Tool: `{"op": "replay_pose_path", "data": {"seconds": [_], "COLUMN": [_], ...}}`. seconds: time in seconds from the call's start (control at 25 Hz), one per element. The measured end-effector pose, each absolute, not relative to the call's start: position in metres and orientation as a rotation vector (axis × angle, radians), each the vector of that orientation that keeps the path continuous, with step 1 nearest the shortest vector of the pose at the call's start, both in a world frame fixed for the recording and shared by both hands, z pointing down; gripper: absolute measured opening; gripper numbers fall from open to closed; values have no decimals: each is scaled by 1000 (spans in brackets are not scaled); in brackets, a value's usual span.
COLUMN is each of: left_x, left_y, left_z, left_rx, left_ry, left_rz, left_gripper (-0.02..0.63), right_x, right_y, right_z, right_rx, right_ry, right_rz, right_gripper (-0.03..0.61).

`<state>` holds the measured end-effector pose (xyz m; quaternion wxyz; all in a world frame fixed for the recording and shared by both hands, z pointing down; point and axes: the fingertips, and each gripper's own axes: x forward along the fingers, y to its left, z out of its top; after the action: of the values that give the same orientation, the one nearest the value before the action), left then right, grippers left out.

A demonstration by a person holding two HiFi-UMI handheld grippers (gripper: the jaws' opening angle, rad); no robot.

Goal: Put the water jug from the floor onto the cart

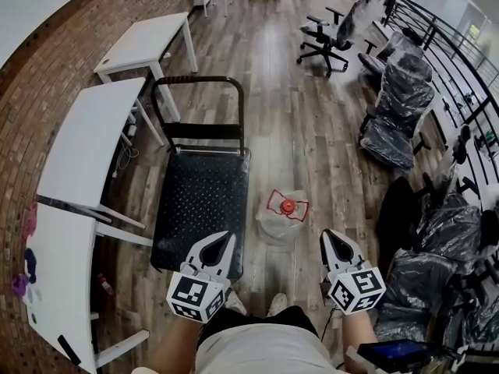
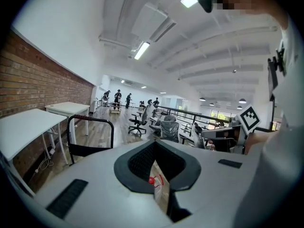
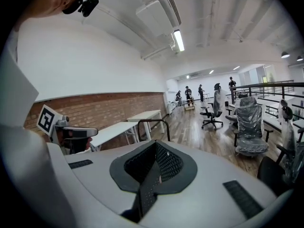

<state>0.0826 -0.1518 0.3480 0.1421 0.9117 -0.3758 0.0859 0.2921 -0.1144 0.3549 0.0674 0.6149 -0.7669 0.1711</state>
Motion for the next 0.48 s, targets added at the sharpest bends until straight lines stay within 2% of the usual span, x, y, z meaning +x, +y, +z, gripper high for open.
{"op": "replay_pose_path", "data": {"seconds": [0.28, 0.48], "left_x": [39, 30], "left_y": [-183, -191], "left_z": [358, 374], "left_rx": [2638, 2605], "left_ry": [-1051, -1072], "left_rz": [255, 279], "left_gripper": [-2, -2], "right_x": [254, 256], "right_y": [-141, -154], "right_z": [362, 383], "right_rx": [1874, 1850], "right_ry": [-2246, -2192], "right_rz": [494, 502], "right_gripper": [2, 2]}}
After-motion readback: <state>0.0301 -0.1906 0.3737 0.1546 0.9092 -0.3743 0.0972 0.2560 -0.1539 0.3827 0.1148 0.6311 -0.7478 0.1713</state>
